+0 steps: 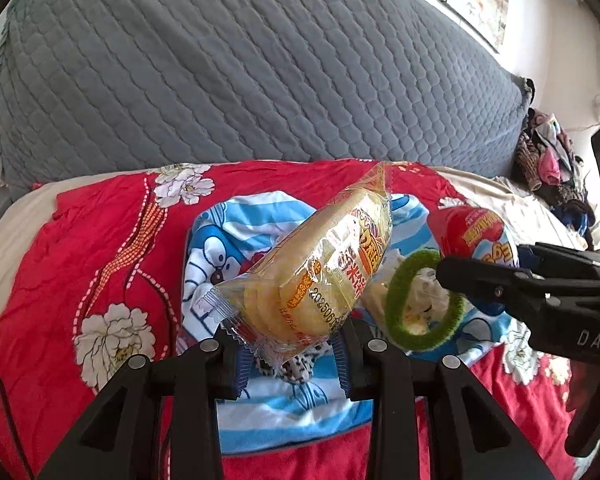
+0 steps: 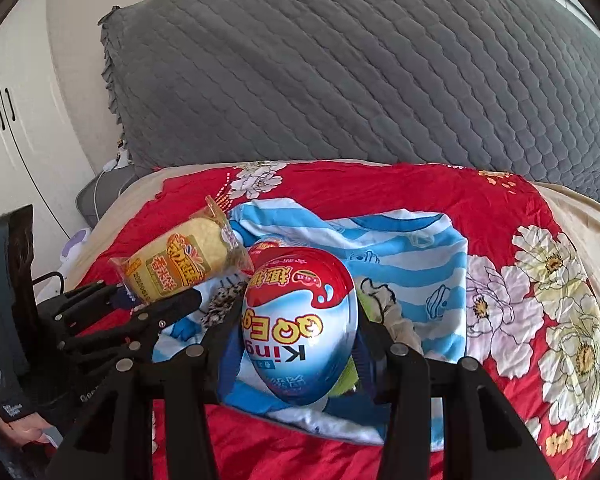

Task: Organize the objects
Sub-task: 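Lift and carry the blue egg and rice cake packet over the tray, then open the right tool to drop the blue egg while the left tool drops the packet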

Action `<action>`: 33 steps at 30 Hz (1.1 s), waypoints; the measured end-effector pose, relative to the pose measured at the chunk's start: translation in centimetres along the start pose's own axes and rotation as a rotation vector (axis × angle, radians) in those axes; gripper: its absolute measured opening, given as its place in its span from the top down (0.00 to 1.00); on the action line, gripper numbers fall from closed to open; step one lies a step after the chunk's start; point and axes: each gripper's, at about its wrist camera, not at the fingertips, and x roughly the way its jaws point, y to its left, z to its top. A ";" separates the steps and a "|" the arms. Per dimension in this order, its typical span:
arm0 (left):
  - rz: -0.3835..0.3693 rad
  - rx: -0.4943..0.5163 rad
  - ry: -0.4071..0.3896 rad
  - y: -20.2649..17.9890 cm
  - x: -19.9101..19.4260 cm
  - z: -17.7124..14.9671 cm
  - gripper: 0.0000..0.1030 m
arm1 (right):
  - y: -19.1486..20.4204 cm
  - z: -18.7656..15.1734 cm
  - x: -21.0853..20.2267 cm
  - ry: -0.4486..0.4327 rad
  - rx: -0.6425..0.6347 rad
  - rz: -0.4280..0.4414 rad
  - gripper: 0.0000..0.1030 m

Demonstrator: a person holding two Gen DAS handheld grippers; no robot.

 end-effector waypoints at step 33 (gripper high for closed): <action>0.032 -0.003 0.044 -0.6 6.4 0.2 0.46 | -3.5 0.9 7.0 0.044 0.050 -0.025 0.53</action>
